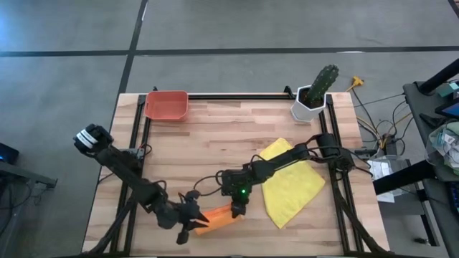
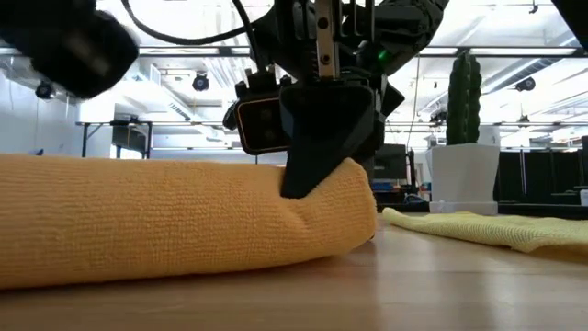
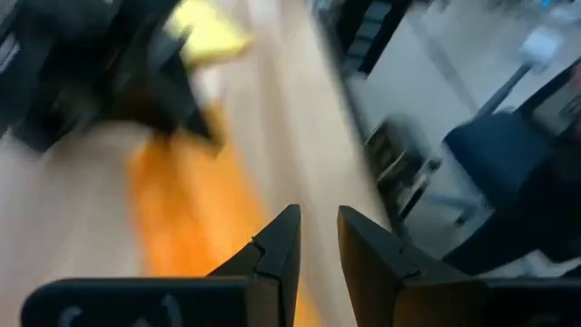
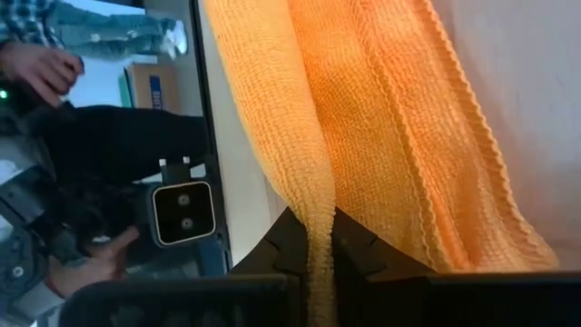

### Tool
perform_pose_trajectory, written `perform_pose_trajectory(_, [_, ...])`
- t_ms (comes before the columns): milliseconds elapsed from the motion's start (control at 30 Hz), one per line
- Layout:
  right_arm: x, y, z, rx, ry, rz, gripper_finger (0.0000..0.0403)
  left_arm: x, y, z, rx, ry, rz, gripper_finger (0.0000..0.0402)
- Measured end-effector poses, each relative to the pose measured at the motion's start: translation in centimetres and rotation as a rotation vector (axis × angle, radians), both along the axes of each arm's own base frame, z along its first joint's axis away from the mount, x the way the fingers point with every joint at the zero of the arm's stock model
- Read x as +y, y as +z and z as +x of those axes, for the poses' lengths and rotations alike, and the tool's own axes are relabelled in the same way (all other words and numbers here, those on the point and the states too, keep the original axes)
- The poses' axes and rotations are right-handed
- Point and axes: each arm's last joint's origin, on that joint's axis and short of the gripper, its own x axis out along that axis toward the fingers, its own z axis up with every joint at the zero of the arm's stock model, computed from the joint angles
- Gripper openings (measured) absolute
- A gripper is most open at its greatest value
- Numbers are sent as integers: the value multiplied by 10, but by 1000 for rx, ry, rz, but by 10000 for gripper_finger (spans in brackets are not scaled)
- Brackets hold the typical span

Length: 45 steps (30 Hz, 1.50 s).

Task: Roll microfiber towels into tight, uniform cylinder then place into a basket
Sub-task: Roll the orange towel

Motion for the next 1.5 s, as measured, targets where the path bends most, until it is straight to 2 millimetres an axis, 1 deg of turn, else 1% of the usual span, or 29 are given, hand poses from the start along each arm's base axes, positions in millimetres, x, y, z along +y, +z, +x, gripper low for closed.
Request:
perform_pose_trajectory(67, [-1,0,0,6,-8,3,13,-4,5,9,-51,-5,-10,61])
perform_pose_trajectory(133, [-1,0,0,9,-11,3,13,-7,2,16,-46,-3,19,61])
perform_pose_trajectory(267, [-1,0,0,9,-13,1,13,-8,-27,26,38,1,65,61])
perform_pose_trajectory(433, [-1,0,0,7,-14,0,13,-8,-62,32,160,35,40,61])
perform_pose_trajectory(533, [2,0,0,4,-10,-4,13,-8,-76,34,204,79,6,61])
perform_pose_trajectory(700, [10,1,-1,-16,16,-15,16,-9,-79,36,223,110,-38,61])
perform_pose_trajectory(833, [16,1,-3,-25,31,-28,34,-8,-77,35,226,105,-41,61])
perform_pose_trajectory(1067, [17,5,-4,-57,58,-37,70,-7,-79,33,231,102,-35,61])
perform_pose_trajectory(1167, [18,11,-6,-107,93,-60,95,-7,-80,33,233,100,-29,61])
perform_pose_trajectory(1300, [15,26,-10,-161,142,-88,129,-7,-80,33,233,75,-6,61])
perform_pose_trajectory(1500, [8,43,-26,-178,268,-176,161,-7,-81,32,235,52,7,61])
